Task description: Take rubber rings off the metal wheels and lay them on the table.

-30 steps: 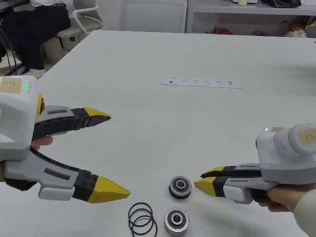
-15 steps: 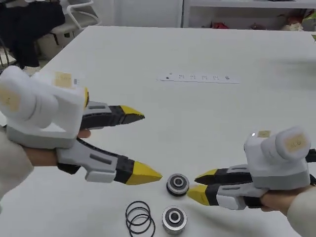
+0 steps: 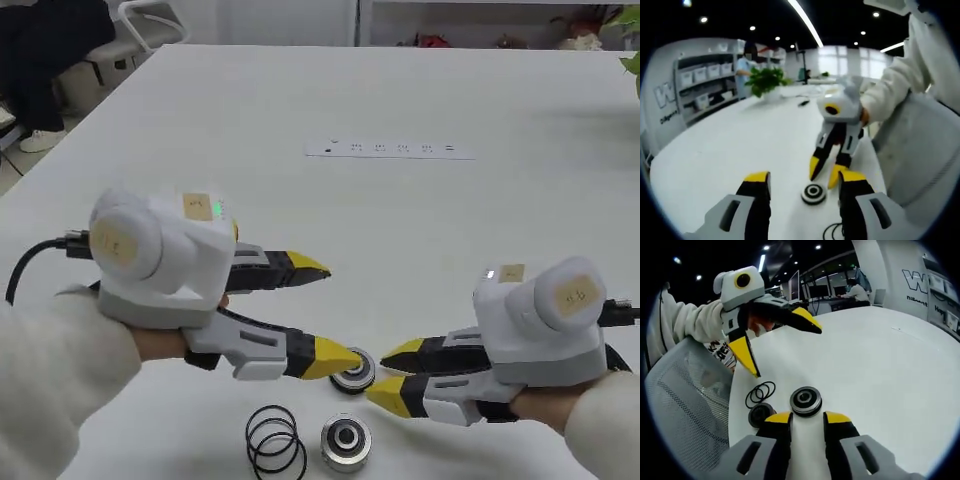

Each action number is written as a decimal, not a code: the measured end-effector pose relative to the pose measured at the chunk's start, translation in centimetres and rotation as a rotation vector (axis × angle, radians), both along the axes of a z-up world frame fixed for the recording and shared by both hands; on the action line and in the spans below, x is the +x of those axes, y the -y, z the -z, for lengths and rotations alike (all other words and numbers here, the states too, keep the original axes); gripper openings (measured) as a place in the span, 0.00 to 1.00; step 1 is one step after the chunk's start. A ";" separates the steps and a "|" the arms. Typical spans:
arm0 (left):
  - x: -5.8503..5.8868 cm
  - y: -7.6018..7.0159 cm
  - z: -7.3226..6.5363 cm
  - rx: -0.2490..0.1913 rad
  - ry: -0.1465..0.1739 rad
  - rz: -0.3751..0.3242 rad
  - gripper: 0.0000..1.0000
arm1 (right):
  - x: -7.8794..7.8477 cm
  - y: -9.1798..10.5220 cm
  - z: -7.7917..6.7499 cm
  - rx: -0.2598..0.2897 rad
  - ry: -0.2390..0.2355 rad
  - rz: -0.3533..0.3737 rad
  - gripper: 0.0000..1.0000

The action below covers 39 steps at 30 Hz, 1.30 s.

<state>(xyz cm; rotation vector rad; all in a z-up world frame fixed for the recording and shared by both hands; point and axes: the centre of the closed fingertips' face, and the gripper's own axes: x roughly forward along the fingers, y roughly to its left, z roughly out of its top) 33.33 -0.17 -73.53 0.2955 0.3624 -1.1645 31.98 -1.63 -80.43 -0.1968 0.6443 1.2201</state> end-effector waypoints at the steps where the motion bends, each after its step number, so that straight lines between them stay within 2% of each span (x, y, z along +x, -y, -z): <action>1: 0.0 0.2 0.2 -0.001 -0.007 0.003 0.53 | 0.0 0.0 0.0 -0.001 0.002 -0.001 0.21; 5: -0.1 0.6 1.1 0.006 -0.012 0.015 0.43 | 0.0 -0.1 0.2 -0.005 0.009 -0.007 0.20; 8: -0.1 0.9 1.8 0.016 -0.024 0.020 0.40 | 0.0 -0.2 0.2 -0.006 0.013 -0.011 0.19; 13: -0.5 1.1 3.4 0.051 -0.036 0.041 0.32 | 0.0 -0.2 0.2 -0.004 0.015 -0.012 0.19; 22: -0.6 1.0 5.0 0.080 -0.062 0.036 0.25 | 0.1 -0.3 0.2 0.002 0.014 -0.012 0.18; 30: -0.6 1.1 5.5 0.087 -0.075 0.028 0.17 | 0.1 -0.3 0.2 0.001 0.016 -0.018 0.16; 31: -0.7 1.0 5.6 0.091 -0.083 0.030 0.17 | 0.1 -0.3 0.3 0.001 0.016 -0.019 0.16; 32: -0.6 1.0 5.4 0.087 -0.075 0.028 0.17 | 0.1 -0.3 0.3 0.001 0.015 -0.019 0.16; 39: -0.8 1.0 5.3 0.082 -0.088 0.028 0.15 | 0.0 -0.3 0.4 0.000 0.019 -0.030 0.14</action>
